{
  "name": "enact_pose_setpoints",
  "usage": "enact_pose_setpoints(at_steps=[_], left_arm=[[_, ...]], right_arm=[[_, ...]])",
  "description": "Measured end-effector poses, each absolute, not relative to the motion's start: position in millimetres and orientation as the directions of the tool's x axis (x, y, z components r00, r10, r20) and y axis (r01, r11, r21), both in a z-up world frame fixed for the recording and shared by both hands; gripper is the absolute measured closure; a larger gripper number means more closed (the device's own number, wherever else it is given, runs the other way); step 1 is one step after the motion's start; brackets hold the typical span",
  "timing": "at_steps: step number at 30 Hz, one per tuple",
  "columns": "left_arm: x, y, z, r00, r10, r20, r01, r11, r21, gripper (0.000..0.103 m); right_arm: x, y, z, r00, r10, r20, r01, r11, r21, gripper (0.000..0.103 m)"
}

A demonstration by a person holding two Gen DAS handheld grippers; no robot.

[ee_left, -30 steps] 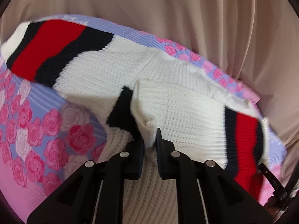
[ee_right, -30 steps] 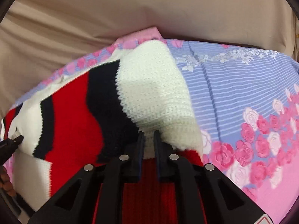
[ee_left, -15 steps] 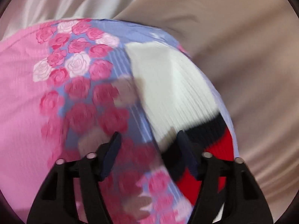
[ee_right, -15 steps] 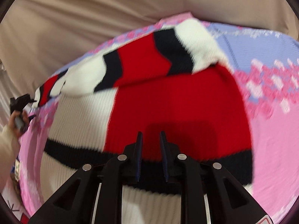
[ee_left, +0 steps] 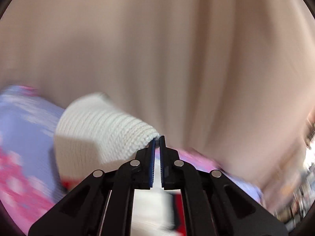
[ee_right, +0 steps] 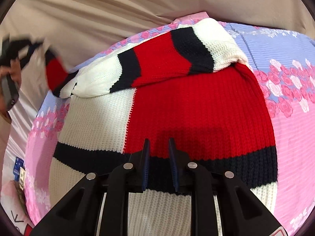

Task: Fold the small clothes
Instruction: 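Lift and fold the held sleeve across the sweater body with the left tool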

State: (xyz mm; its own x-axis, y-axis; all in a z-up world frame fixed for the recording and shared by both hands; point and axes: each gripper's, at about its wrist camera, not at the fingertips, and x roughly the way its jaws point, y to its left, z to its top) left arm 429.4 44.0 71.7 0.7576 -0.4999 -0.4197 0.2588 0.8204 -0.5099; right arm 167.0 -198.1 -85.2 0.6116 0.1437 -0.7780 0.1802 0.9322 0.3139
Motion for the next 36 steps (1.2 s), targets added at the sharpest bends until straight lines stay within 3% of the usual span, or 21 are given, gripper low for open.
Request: enact_pose_setpoints(at_steps=[3, 6, 10, 15, 17, 22, 24, 27, 28, 29, 30, 32, 34, 36], left_arm=[[414.1, -45.0, 23.5, 0.627, -0.57, -0.532, 0.314, 0.809, -0.497, 0.096], [392.4, -82.5, -48.5, 0.524, -0.558, -0.644, 0.223, 0.819, -0.528, 0.094], [356.3, -56.8, -85.7, 0.513, -0.528, -0.676, 0.096, 0.818, -0.567, 0.092], [359.5, 12.4, -84.3, 0.583, -0.397, -0.709, -0.093, 0.834, -0.544, 0.072], [373.6, 46.0, -77.6, 0.608, -0.359, -0.709, -0.156, 0.821, -0.549, 0.068], [415.5, 79.0, -71.5, 0.615, -0.315, -0.723, -0.21, 0.818, -0.535, 0.068], [430.0, 87.2, -82.5, 0.582, -0.327, -0.745, -0.256, 0.795, -0.549, 0.068], [432.9, 91.7, -91.7, 0.567, -0.32, -0.759, -0.272, 0.797, -0.539, 0.078], [432.4, 90.5, -90.5, 0.569, -0.313, -0.761, -0.26, 0.809, -0.527, 0.08], [431.5, 81.0, -91.5, 0.572, -0.305, -0.762, -0.252, 0.819, -0.516, 0.082], [430.8, 79.5, -90.6, 0.574, -0.3, -0.762, -0.244, 0.825, -0.509, 0.082], [432.0, 75.2, -91.6, 0.572, -0.302, -0.762, -0.238, 0.828, -0.507, 0.083], [431.5, 84.3, -93.2, 0.57, -0.315, -0.759, -0.232, 0.824, -0.516, 0.083], [427.0, 88.2, -95.5, 0.566, -0.319, -0.76, -0.224, 0.828, -0.514, 0.083]], right_arm=[[159.8, -207.5, -89.8, 0.605, 0.124, -0.787, 0.207, 0.929, 0.306, 0.076], [152.7, -222.7, -92.5, 0.591, 0.098, -0.801, 0.24, 0.926, 0.29, 0.074], [152.3, -243.2, -81.5, 0.608, 0.051, -0.792, 0.253, 0.933, 0.255, 0.072], [206.5, -244.9, -61.7, 0.646, 0.058, -0.761, 0.189, 0.954, 0.233, 0.066], [241.7, -228.5, -52.5, 0.669, 0.019, -0.743, 0.146, 0.977, 0.156, 0.059], [312.6, -169.0, -54.3, 0.694, -0.042, -0.719, -0.012, 0.997, -0.07, 0.054], [335.1, -146.2, -66.4, 0.686, -0.075, -0.724, -0.053, 0.987, -0.153, 0.054], [357.3, -127.9, -82.9, 0.681, -0.108, -0.724, -0.079, 0.972, -0.22, 0.057], [362.2, -127.8, -85.1, 0.679, -0.108, -0.726, -0.075, 0.974, -0.216, 0.075], [365.0, -134.7, -81.4, 0.682, -0.09, -0.726, -0.056, 0.983, -0.174, 0.091], [364.2, -145.4, -72.6, 0.696, -0.045, -0.717, -0.03, 0.995, -0.092, 0.092], [350.0, -194.9, -45.9, 0.753, 0.119, -0.647, 0.06, 0.967, 0.247, 0.092], [327.3, -248.0, -44.3, 0.801, 0.181, -0.571, 0.159, 0.855, 0.494, 0.092], [324.9, -280.9, -78.9, 0.74, 0.166, -0.652, 0.286, 0.799, 0.528, 0.092]])
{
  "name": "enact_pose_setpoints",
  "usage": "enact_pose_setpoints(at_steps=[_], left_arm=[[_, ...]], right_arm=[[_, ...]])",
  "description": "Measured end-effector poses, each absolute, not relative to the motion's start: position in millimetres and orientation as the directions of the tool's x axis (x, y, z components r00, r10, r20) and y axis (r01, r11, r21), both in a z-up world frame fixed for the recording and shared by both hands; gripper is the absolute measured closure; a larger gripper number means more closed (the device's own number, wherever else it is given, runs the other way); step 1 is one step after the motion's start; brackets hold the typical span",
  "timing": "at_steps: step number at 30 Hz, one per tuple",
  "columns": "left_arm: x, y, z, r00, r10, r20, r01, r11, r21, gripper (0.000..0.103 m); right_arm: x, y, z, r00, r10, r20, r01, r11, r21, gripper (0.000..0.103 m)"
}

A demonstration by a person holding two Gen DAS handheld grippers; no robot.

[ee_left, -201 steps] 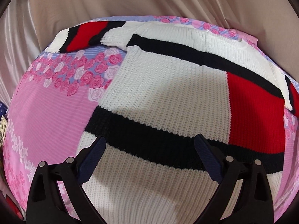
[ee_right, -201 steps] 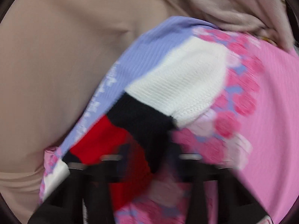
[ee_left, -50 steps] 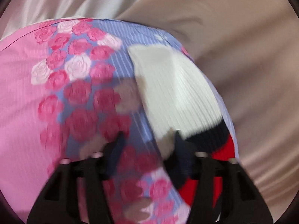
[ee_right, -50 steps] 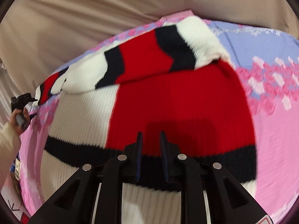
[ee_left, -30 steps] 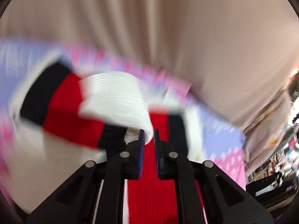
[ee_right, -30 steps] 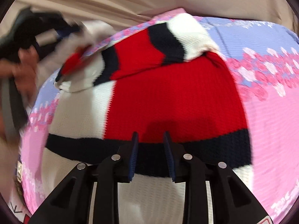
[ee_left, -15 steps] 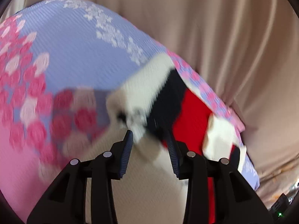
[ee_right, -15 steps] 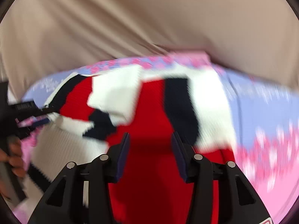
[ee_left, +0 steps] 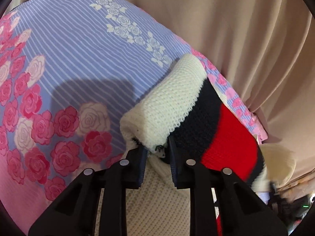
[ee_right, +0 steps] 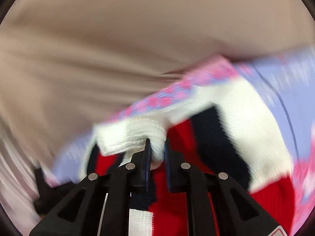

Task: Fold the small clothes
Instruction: 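Lift and fold the held sleeve across the sweater body with the left tool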

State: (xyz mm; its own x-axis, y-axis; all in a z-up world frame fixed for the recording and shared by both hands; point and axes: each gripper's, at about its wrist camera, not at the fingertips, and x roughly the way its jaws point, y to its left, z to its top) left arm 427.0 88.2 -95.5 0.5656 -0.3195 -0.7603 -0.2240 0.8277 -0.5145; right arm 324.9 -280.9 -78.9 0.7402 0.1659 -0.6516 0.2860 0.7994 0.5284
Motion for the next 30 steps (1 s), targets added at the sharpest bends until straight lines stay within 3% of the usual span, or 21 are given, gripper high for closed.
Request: enact_pose_setpoints(at_steps=[1, 4, 6, 7, 8, 9, 10, 13, 15, 16, 17, 19, 22, 23, 26, 30], left_arm=[[426.6, 87.2, -95.3, 0.567, -0.305, -0.765, -0.227, 0.835, -0.502, 0.083], [423.9, 84.5, -94.3, 0.574, -0.283, -0.769, -0.228, 0.846, -0.481, 0.083], [422.8, 84.8, -94.5, 0.575, -0.28, -0.768, -0.232, 0.845, -0.482, 0.083], [422.6, 85.2, -94.8, 0.576, -0.279, -0.768, -0.235, 0.843, -0.483, 0.083], [421.8, 85.6, -94.6, 0.577, -0.279, -0.768, -0.24, 0.84, -0.486, 0.082], [420.7, 86.7, -93.9, 0.577, -0.282, -0.766, -0.244, 0.836, -0.492, 0.082], [418.1, 90.1, -92.3, 0.581, -0.287, -0.762, -0.249, 0.828, -0.502, 0.082], [410.2, 101.1, -82.9, 0.611, -0.296, -0.735, -0.257, 0.803, -0.537, 0.082], [410.0, 102.2, -78.7, 0.623, -0.294, -0.725, -0.254, 0.801, -0.543, 0.082], [411.6, 100.9, -78.6, 0.615, -0.283, -0.736, -0.252, 0.814, -0.524, 0.082], [413.9, 99.0, -79.1, 0.604, -0.272, -0.749, -0.25, 0.828, -0.502, 0.083], [415.2, 97.7, -81.5, 0.588, -0.26, -0.766, -0.246, 0.845, -0.476, 0.087], [412.1, 100.2, -79.4, 0.601, -0.249, -0.759, -0.234, 0.854, -0.465, 0.092], [410.7, 101.4, -80.5, 0.603, -0.247, -0.758, -0.237, 0.852, -0.466, 0.092], [407.5, 104.0, -84.2, 0.597, -0.258, -0.759, -0.247, 0.842, -0.48, 0.092], [404.5, 101.1, -83.8, 0.598, -0.258, -0.759, -0.227, 0.853, -0.469, 0.092]], right_arm=[[328.2, -288.4, -104.0, 0.651, 0.126, -0.749, 0.363, 0.814, 0.453, 0.099], [317.6, -298.4, -111.2, 0.664, 0.18, -0.726, 0.347, 0.785, 0.513, 0.099], [309.4, -303.3, -99.0, 0.698, 0.165, -0.696, 0.341, 0.778, 0.527, 0.089], [306.7, -305.4, -94.5, 0.714, 0.16, -0.682, 0.337, 0.774, 0.535, 0.076], [304.8, -308.3, -91.0, 0.728, 0.162, -0.667, 0.334, 0.765, 0.551, 0.054], [305.6, -311.8, -89.5, 0.733, 0.16, -0.661, 0.339, 0.757, 0.558, 0.046], [306.4, -314.6, -90.0, 0.734, 0.155, -0.661, 0.346, 0.752, 0.56, 0.042], [318.6, -318.2, -95.7, 0.721, 0.152, -0.676, 0.363, 0.748, 0.555, 0.042], [329.5, -316.6, -99.0, 0.701, 0.139, -0.699, 0.379, 0.758, 0.531, 0.053], [342.1, -312.1, -99.3, 0.672, 0.157, -0.724, 0.376, 0.769, 0.516, 0.086], [345.4, -310.6, -94.1, 0.662, 0.172, -0.729, 0.362, 0.779, 0.513, 0.096], [340.2, -295.6, -54.8, 0.751, 0.186, -0.633, 0.245, 0.813, 0.529, 0.096], [312.7, -282.0, 6.9, 0.878, 0.229, -0.42, 0.047, 0.832, 0.552, 0.096], [310.8, -284.2, 2.0, 0.882, 0.172, -0.439, 0.082, 0.86, 0.503, 0.097], [347.0, -309.1, -91.3, 0.638, 0.065, -0.767, 0.342, 0.869, 0.358, 0.097], [332.9, -309.3, -90.2, 0.661, 0.082, -0.746, 0.347, 0.848, 0.401, 0.095]])
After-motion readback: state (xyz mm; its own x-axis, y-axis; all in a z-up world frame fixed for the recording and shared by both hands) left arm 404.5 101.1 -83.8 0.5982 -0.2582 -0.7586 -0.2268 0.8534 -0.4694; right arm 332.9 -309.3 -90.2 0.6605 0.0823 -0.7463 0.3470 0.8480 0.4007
